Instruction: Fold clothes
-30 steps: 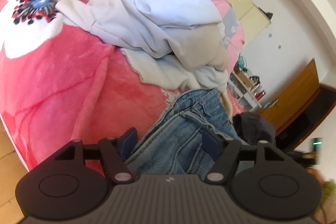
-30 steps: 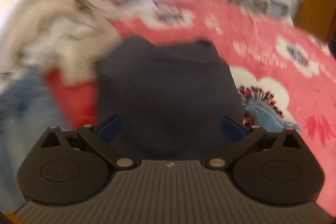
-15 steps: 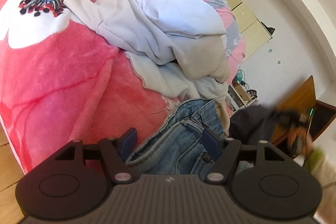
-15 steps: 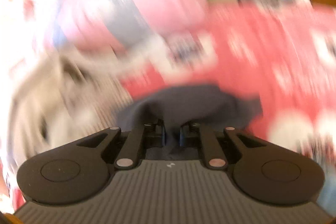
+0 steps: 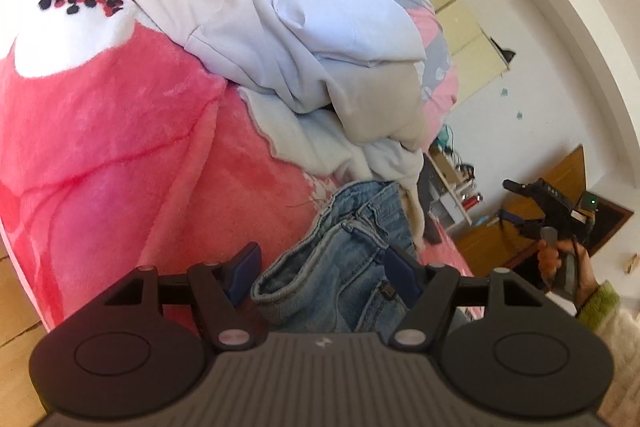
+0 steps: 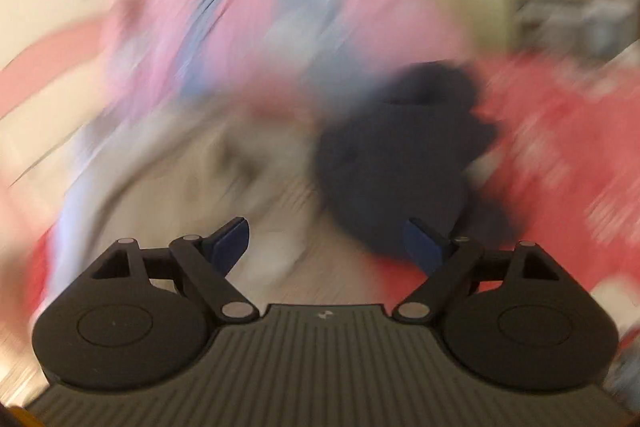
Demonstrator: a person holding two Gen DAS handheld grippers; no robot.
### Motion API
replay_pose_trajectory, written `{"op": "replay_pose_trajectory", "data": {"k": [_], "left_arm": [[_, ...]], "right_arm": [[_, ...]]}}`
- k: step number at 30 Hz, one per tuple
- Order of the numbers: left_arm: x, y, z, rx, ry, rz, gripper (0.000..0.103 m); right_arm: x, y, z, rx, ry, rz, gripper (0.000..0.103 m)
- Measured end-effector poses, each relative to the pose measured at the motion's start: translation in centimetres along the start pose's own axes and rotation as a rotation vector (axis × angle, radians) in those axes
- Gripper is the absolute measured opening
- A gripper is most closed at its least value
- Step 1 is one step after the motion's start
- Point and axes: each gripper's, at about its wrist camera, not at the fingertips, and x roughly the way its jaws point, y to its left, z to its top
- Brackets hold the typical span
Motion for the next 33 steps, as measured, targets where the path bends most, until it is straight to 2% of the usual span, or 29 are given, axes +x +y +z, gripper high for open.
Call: {"op": "replay_pose_trajectory", "data": {"k": [4,8,13,15,17,19,20,21,22,23,24,26,30,33], "left_arm": [[-1.6,-0.5,-0.3,-0.013,0.044,-0.019,0.071],[-3.7,-1.4,-1.3,0.003,0.091,-0.020,0.072],[-4.5,-2.3,-2.3,0.089,0.122,0.022,0.074],[-3.5,-1.8,-2.0,0.067,0.131,0.043,0.073],[-2.4,-1.2,-1.8,0.033,0.129,0.039,0.071],[-1.5,-0.9,-1.7,0.016,0.121,0.046,0.063],[-1.3,-0.9,-1.7,0.022,0.108,0.055,0.055],[-1.2,-1.1,-1.7,0.038,0.092,0.060,0.043],[-1.1,-1.3,-1.7,0.053,0.076,0.068,0.035],[-1.1,-1.4,-1.6,0.063,0.061,0.079,0.020],[-1.2,-1.5,-1.5,0.069,0.051,0.078,0.019],[-1.7,-1.8,-1.3,0.080,0.006,0.070,0.014],[-2.3,-3.2,-0.6,0.148,-0.059,0.082,0.013],[-1.9,-3.6,-0.1,0.193,-0.073,0.121,0.013]], "right_arm": [[1.7,4.3,-5.9,-0.074,0.178,0.147,0.085],[6.0,6.2,-10.1,-0.084,0.320,0.192,0.085],[11.2,6.8,-12.6,-0.019,0.390,0.198,0.085],[12.5,6.8,-13.3,-0.006,0.432,0.207,0.086],[12.3,7.2,-13.4,-0.036,0.434,0.224,0.084],[11.8,7.4,-13.3,-0.054,0.447,0.245,0.067],[11.6,7.5,-13.4,-0.064,0.460,0.239,0.048],[11.3,7.7,-13.6,-0.079,0.467,0.228,0.034],[10.9,8.0,-13.7,-0.111,0.453,0.198,0.029],[10.4,8.5,-13.8,-0.144,0.440,0.174,0.024],[9.8,9.2,-13.8,-0.168,0.417,0.154,0.018],[8.1,11.1,-13.2,-0.238,0.343,0.114,0.015],[4.2,15.4,-9.7,-0.402,0.114,0.087,0.014],[3.6,18.6,-8.3,-0.582,-0.005,0.040,0.014]]}}
